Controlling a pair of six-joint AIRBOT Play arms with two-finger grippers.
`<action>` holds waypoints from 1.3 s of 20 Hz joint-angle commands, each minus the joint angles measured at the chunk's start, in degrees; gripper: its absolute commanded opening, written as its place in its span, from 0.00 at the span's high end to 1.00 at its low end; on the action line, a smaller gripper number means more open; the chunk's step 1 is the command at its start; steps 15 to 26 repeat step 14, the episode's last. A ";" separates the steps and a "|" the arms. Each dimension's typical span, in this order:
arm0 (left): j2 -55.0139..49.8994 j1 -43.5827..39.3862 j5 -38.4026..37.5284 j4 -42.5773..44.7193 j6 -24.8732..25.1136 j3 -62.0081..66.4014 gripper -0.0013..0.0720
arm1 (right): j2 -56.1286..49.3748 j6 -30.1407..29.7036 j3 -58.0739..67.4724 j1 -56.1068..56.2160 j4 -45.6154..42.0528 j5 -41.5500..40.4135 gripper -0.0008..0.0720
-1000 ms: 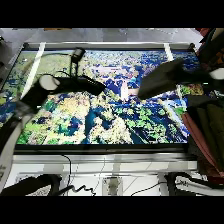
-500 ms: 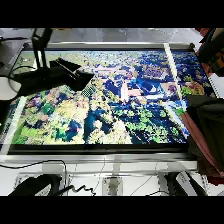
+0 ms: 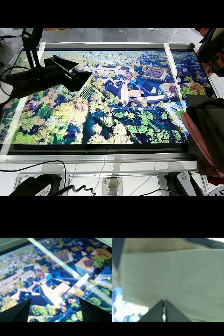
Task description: Fold the clothes and pants, and hang the long-sleeved shirts on hangers.
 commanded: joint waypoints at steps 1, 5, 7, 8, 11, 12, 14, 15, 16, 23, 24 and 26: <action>0.09 0.04 0.04 0.04 0.00 0.02 0.06 | -0.85 -10.58 0.02 5.40 11.56 -1.95 0.97; 0.09 0.04 0.04 0.04 0.00 0.02 0.06 | -1.62 -15.37 0.02 24.70 7.96 -6.01 0.98; 0.09 0.04 0.04 0.04 0.00 0.02 0.06 | -1.62 -18.97 0.02 35.69 1.81 -9.68 0.98; 0.09 0.04 0.04 0.04 0.00 0.02 0.06 | -1.64 -21.24 0.02 40.87 -1.90 -11.26 0.98; 0.09 0.04 0.04 0.04 0.00 0.02 0.06 | -1.64 -22.77 0.02 53.37 -11.54 -16.76 0.98; 0.09 0.04 0.04 0.04 0.00 0.02 0.06 | -1.77 -22.77 0.02 55.25 -11.52 -18.29 0.98; 0.09 0.04 0.04 0.04 0.00 0.02 0.06 | -2.21 -22.77 0.02 57.40 -11.39 -19.69 0.97; 0.09 0.04 0.04 0.04 0.00 0.02 0.06 | -2.21 -22.77 0.02 57.40 -11.39 -19.69 0.97; 0.09 0.04 0.04 0.04 0.00 0.02 0.06 | -2.21 -22.77 0.02 57.40 -11.39 -19.69 0.97; 0.09 0.04 0.04 0.04 0.00 0.02 0.06 | -2.21 -22.77 0.02 57.40 -11.39 -19.69 0.97; 0.09 0.04 0.04 0.04 0.00 0.02 0.06 | -2.21 -22.77 0.02 57.40 -11.39 -19.69 0.97; 0.09 0.04 0.04 0.04 0.00 0.02 0.06 | -2.21 -22.77 0.02 57.40 -11.39 -19.69 0.97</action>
